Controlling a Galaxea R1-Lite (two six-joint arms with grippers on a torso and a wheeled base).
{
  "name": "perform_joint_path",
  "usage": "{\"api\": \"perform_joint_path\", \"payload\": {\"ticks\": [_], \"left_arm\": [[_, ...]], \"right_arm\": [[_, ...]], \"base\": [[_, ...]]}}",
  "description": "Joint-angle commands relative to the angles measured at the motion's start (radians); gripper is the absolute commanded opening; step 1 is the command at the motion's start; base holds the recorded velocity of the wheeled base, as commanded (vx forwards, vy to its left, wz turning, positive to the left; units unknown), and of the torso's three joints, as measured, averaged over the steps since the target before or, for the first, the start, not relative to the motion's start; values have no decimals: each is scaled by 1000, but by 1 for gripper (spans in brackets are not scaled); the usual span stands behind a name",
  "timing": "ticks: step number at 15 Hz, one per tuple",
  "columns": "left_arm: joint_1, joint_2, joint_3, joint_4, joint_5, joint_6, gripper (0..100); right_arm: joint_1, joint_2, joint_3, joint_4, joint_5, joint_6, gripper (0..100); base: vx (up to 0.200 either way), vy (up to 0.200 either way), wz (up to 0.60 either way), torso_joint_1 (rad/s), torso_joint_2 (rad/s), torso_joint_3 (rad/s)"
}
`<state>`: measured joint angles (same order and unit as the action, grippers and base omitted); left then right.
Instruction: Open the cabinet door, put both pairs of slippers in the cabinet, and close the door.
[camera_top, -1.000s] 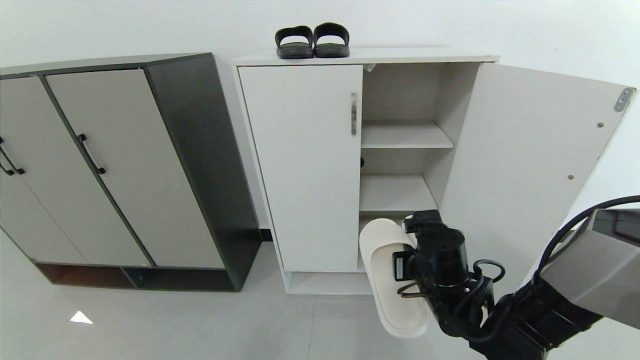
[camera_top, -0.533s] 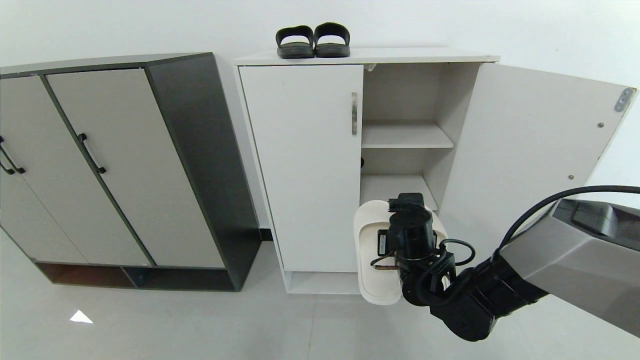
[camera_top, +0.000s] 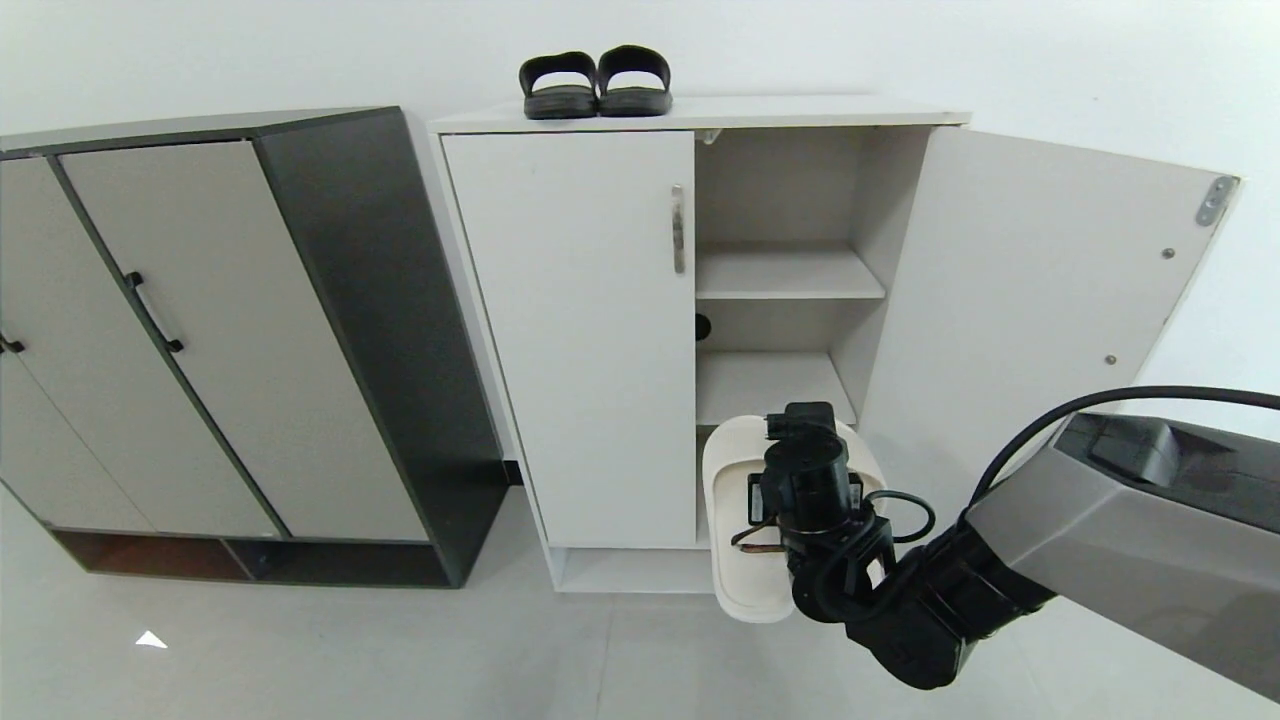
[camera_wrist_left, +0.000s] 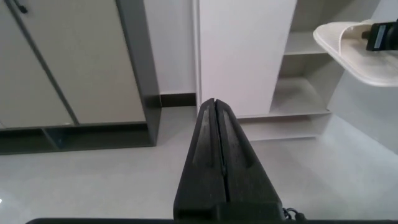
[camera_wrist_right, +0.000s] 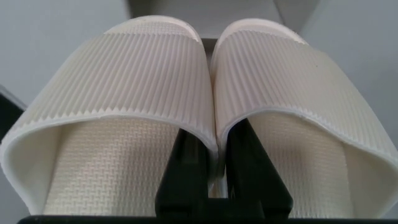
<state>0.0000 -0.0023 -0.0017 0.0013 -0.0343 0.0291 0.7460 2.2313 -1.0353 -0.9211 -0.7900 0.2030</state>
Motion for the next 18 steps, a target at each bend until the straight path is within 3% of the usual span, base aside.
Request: {"api": "perform_joint_path", "payload": {"ticks": [1, 13, 18], "left_arm": [[0, 4, 0, 0, 1, 0, 0], [0, 4, 0, 0, 1, 2, 0], [0, 4, 0, 0, 1, 5, 0]], "right_arm": [[1, 5, 6, -2, 0, 1, 0], [12, 48, 27, -64, 5, -5, 0], [19, 44, 27, -68, 120, -13, 0]], "base": [[0, 0, 0, 0, 0, 0], [0, 0, 0, 0, 0, 0], [0, 0, 0, 0, 0, 0]]}}
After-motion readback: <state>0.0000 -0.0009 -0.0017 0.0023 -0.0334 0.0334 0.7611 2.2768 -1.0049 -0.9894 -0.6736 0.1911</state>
